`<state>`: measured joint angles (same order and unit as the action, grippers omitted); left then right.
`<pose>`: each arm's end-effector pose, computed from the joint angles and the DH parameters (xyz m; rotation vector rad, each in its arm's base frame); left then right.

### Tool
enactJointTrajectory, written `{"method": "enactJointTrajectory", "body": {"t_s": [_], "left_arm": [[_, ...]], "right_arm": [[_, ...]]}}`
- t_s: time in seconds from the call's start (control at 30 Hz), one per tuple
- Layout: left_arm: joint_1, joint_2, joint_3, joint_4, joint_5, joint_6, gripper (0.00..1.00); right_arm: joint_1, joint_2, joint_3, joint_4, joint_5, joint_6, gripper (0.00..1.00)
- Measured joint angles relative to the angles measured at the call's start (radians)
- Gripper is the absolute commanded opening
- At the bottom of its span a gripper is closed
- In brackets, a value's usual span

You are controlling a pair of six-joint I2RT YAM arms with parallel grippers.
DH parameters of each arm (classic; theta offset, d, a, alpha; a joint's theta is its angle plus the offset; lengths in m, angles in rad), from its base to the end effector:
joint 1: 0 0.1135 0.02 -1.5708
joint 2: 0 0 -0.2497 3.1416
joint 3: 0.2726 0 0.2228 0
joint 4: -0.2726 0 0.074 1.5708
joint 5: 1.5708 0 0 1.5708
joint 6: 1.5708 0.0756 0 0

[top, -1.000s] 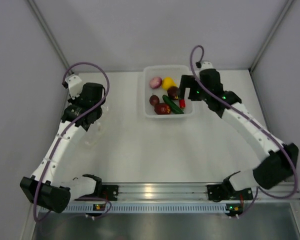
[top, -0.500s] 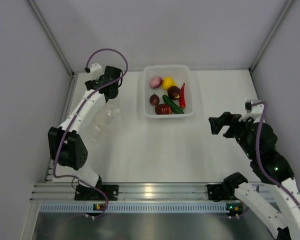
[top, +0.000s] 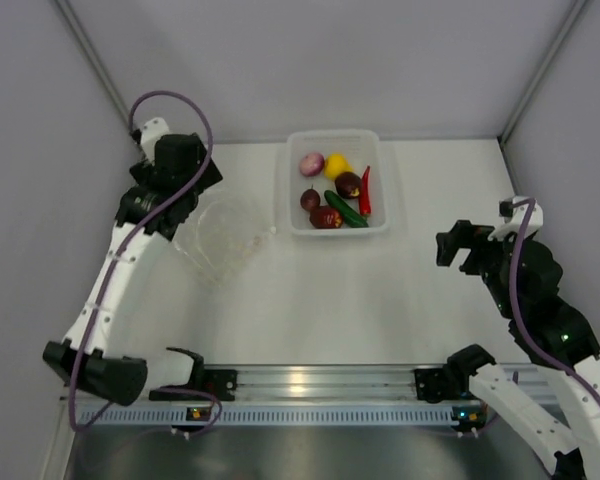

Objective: Open the zip-top bag and remove the fake food

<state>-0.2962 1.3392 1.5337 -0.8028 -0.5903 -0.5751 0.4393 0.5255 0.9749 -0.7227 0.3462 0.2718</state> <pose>0.2742 -0.0397 0.3787 -0.6048 1.9770 0.1128 0.1113 0.0240 0.3468 0.0880 1.8292 0.1816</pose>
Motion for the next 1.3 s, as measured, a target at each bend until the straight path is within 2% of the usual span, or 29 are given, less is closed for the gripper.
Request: {"method": "enactJointTrajectory", "body": {"t_s": [0.23, 0.43, 0.77, 0.93, 1.3], "left_arm": [[0.000, -0.383, -0.172, 0.019, 0.110, 0.084, 0.98], [0.000, -0.598, -0.311, 0.013, 0.261, 0.192, 0.98], [0.000, -0.964, -0.472, -0.012, 0.307, 0.348, 0.98], [-0.007, -1.051, -0.530, -0.046, 0.296, 0.369, 0.98], [-0.006, -1.062, -0.530, -0.046, 0.286, 0.375, 0.98]], "right_arm": [[0.000, -0.005, 0.049, -0.059, 0.051, -0.008, 0.99], [0.000, -0.029, 0.098, -0.111, 0.063, -0.019, 0.99], [0.000, -0.066, 0.145, -0.198, 0.111, -0.090, 0.99], [0.000, -0.119, 0.138, -0.223, 0.130, -0.105, 1.00], [0.000, -0.143, 0.099, -0.243, 0.132, -0.113, 0.99]]}}
